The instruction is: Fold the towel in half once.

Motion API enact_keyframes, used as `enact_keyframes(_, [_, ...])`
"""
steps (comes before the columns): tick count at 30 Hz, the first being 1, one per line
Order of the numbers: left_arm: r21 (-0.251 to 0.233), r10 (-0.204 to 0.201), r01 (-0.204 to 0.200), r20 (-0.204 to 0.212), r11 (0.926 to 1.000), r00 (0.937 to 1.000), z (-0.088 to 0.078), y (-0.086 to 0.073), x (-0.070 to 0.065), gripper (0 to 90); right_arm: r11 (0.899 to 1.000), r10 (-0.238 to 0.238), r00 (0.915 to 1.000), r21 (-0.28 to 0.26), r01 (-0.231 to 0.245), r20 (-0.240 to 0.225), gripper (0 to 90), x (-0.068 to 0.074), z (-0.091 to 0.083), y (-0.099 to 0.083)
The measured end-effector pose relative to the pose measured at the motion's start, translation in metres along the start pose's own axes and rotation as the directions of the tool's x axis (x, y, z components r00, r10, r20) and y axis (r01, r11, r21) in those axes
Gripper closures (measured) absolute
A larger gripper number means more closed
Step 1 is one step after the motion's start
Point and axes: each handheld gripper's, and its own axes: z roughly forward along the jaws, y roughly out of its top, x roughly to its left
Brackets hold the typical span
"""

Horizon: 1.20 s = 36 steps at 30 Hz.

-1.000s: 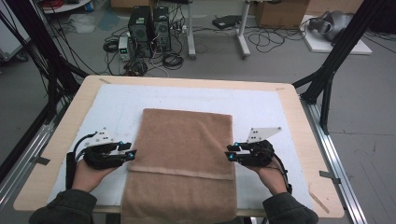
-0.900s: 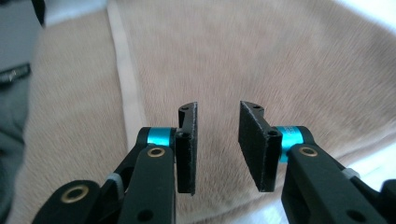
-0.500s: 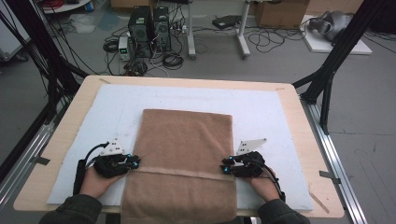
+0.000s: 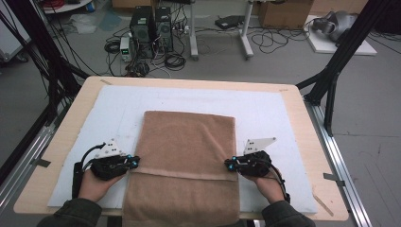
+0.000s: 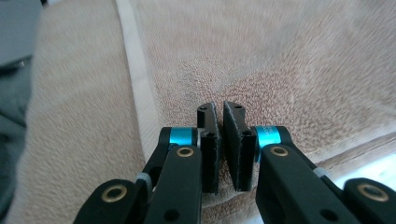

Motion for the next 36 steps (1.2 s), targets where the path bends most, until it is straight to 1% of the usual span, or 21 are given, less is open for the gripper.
enact_keyframes(5, [-0.031,0.014,-0.014,0.009,0.9994,0.9999,-0.011,0.003,-0.008,86.2,0.999,-0.019,0.9998,-0.031,0.019,0.003,84.9,0.005,-0.014,0.007])
enact_keyframes(7, [-0.033,0.022,-0.021,0.007,0.9992,0.9997,-0.017,0.002,-0.012,86.2,0.999,-0.025,0.9996,-0.045,0.024,-0.013,84.9,0.009,-0.020,0.008])
enact_keyframes(10, [-0.047,0.023,-0.022,0.023,0.9987,0.9995,-0.027,-0.002,-0.022,86.2,0.998,-0.033,0.9989,-0.060,0.031,-0.033,84.8,0.019,-0.029,0.007])
enact_keyframes(13, [-0.048,0.034,-0.032,0.033,0.9984,0.9989,-0.039,-0.009,-0.035,86.2,0.997,-0.055,0.9974,-0.052,0.053,-0.046,84.8,0.031,-0.035,0.004])
enact_keyframes(15, [-0.032,0.050,-0.049,0.042,0.9983,0.9979,-0.046,-0.013,-0.044,86.2,0.997,-0.064,0.9963,-0.037,0.062,-0.058,84.8,0.038,-0.037,0.000])
enact_keyframes(17, [-0.024,0.061,-0.060,0.050,0.9979,0.9968,-0.052,-0.019,-0.054,86.2,0.998,-0.061,0.9941,-0.036,0.058,-0.089,84.8,0.045,-0.038,-0.004])
enact_keyframes(18, [-0.020,0.065,-0.064,0.055,0.9977,0.9964,-0.054,-0.022,-0.058,86.2,0.997,-0.070,0.9934,-0.028,0.068,-0.091,84.6,0.049,-0.038,-0.006])
enact_keyframes(19, [-0.012,0.071,-0.070,0.058,0.9974,0.9958,-0.055,-0.025,-0.060,86.1,0.997,-0.080,0.9922,-0.014,0.079,-0.096,83.6,0.053,-0.038,-0.007])
enact_keyframes(20, [-0.007,0.072,-0.072,0.060,0.9974,0.9956,-0.055,-0.026,-0.060,85.3,0.996,-0.086,0.9917,-0.014,0.085,-0.096,78.8,0.053,-0.037,-0.009])
enact_keyframes(21, [-0.002,0.069,-0.069,0.056,0.9976,0.9961,-0.053,-0.027,-0.058,82.5,0.998,-0.067,0.9937,-0.018,0.066,-0.089,70.0,0.052,-0.036,-0.010])
enact_keyframes(23, [-0.008,0.046,-0.045,0.042,0.9989,0.9981,-0.049,-0.024,-0.049,74.2,0.999,-0.039,0.9952,-0.033,0.036,-0.089,66.3,0.045,-0.034,-0.011])
enact_keyframes(24, [-0.014,0.038,-0.038,0.029,0.9992,0.9988,-0.046,-0.022,-0.044,69.3,0.999,-0.029,0.9973,-0.035,0.027,-0.067,63.0,0.041,-0.033,-0.010])
enact_keyframes(26, [-0.028,0.035,-0.034,0.012,0.9990,0.9993,-0.040,-0.014,-0.034,64.0,0.999,-0.011,0.9992,-0.035,0.010,-0.039,60.1,0.030,-0.030,-0.006])
enact_keyframes(27, [-0.030,0.035,-0.034,0.004,0.9989,0.9994,-0.036,-0.010,-0.029,61.2,0.999,-0.008,0.9999,-0.033,0.008,-0.014,57.7,0.024,-0.028,-0.003])
enact_keyframes(28, [-0.034,0.037,-0.038,-0.010,0.9987,0.9992,-0.031,-0.005,-0.024,58.7,1.000,-0.010,0.9999,-0.020,0.010,0.013,56.0,0.018,-0.026,0.000])
enact_keyframes(30, [-0.033,0.035,-0.036,-0.040,0.9988,0.9986,-0.020,0.006,-0.015,50.8,1.000,0.009,0.9993,-0.022,-0.008,0.037,51.9,0.004,-0.022,0.008])
enact_keyframes(31, [-0.039,0.024,-0.026,-0.044,0.9989,0.9987,-0.015,0.011,-0.010,47.6,1.000,0.017,0.9985,-0.019,-0.016,0.052,50.1,-0.003,-0.019,0.011])
enact_keyframes(33, [-0.044,-0.004,0.001,-0.051,0.9990,0.9987,-0.004,0.021,0.003,46.6,0.999,0.033,0.9976,-0.020,-0.032,0.061,48.4,-0.017,-0.014,0.020])
enact_keyframes(34, [-0.047,-0.023,0.020,-0.048,0.9987,0.9986,0.002,0.027,0.009,46.7,0.999,0.035,0.9965,-0.010,-0.035,0.076,46.9,-0.024,-0.011,0.024])
enact_keyframes(35, [-0.042,-0.018,0.015,-0.067,0.9990,0.9976,0.007,0.031,0.014,46.9,0.999,0.035,0.9952,-0.001,-0.035,0.091,46.9,-0.030,-0.008,0.029])
enact_keyframes(36, [-0.037,-0.026,0.023,-0.085,0.9991,0.9960,0.013,0.036,0.020,47.6,0.999,0.031,0.9943,0.008,-0.032,0.101,46.9,-0.036,-0.005,0.033])
